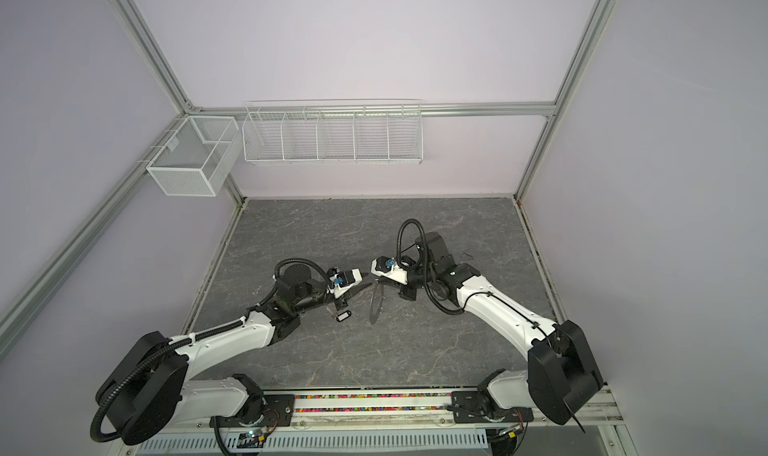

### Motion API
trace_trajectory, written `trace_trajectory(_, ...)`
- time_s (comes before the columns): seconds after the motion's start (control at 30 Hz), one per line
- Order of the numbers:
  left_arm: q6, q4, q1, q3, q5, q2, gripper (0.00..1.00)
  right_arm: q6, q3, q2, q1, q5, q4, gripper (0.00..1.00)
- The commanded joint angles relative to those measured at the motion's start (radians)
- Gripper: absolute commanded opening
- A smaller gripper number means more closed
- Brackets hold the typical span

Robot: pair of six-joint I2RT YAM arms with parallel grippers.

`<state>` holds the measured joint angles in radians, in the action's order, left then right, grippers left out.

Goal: Put the keys on the keyring
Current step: 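Lift the plate by its ring with the right gripper while the left gripper approaches, then grasp the plate edge with the left gripper beside the right gripper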

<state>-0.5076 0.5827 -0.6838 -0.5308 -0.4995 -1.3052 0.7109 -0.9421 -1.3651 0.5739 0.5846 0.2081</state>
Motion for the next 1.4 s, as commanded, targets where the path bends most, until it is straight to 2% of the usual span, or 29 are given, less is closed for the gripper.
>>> trace_trajectory(0.0,0.035,0.078,-0.005,0.008,-0.035,-0.019,0.28,0.007,0.008,0.018,0.010,0.049,-0.036,0.07)
trace_trajectory(0.37,0.045,0.067,-0.006,-0.007,-0.083,-0.035,0.24,-0.004,0.006,0.016,0.018,0.053,-0.036,0.07)
trace_trajectory(0.57,0.037,0.052,-0.007,-0.024,-0.096,-0.045,0.14,-0.006,-0.001,0.005,0.022,0.054,-0.038,0.07)
trace_trajectory(0.67,0.024,0.029,-0.006,-0.036,-0.106,-0.047,0.06,-0.009,-0.006,-0.002,0.023,0.054,-0.041,0.07)
trace_trajectory(0.73,0.018,0.009,-0.006,-0.044,-0.109,-0.044,0.00,-0.011,-0.008,-0.008,0.023,0.051,-0.041,0.11)
trace_trajectory(0.83,0.012,-0.023,-0.006,-0.058,-0.108,-0.032,0.00,-0.014,-0.010,-0.014,0.023,0.038,-0.039,0.17)
trace_trajectory(0.93,0.001,-0.114,-0.006,-0.090,-0.092,-0.018,0.00,-0.013,-0.011,-0.010,0.017,-0.002,-0.025,0.35)
trace_trajectory(1.1,-0.028,-0.304,-0.006,-0.155,-0.055,0.020,0.00,-0.017,0.031,0.040,-0.025,-0.042,-0.039,0.40)
trace_trajectory(1.23,-0.052,-0.507,-0.006,-0.242,-0.049,0.024,0.00,-0.010,0.053,0.071,-0.041,-0.065,-0.033,0.40)
trace_trajectory(1.37,-0.051,-0.611,-0.006,-0.296,-0.064,0.015,0.00,-0.009,0.057,0.080,-0.041,-0.072,-0.026,0.40)
